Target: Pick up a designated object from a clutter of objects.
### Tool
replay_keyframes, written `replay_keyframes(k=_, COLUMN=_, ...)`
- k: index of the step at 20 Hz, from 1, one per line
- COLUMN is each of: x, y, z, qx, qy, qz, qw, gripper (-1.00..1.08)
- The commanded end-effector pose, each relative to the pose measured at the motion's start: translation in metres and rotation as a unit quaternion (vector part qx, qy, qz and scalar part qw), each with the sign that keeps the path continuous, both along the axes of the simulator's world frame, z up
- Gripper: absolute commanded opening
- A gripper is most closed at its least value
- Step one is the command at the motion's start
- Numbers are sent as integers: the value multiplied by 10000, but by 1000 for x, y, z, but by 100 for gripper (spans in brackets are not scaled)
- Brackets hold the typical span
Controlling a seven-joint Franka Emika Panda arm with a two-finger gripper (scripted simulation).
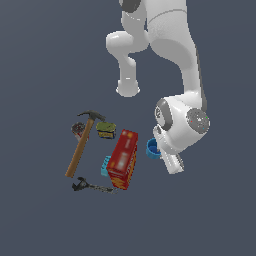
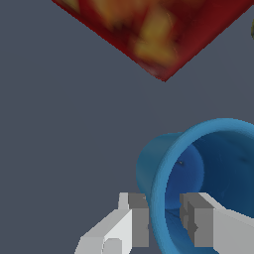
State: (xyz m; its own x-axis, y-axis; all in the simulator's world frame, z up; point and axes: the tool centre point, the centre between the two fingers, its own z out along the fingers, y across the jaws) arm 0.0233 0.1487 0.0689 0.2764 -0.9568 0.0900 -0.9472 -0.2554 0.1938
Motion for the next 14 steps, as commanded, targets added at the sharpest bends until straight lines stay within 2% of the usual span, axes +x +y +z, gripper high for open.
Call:
replay_keyframes(k=1, x=0, y=0, z=-1, qx=-2, qy=5, qz=-1, qw=10000, gripper=-100)
replay_keyframes(k=8, x=2, y=-3, z=3, qx=0, qy=-43, qz=1, qw=10000, gripper=-100)
replay_keyframes(k=14, x=19, y=-27, z=24, qx=-1, qy=-385, qz=10, qw=9993, gripper=-100)
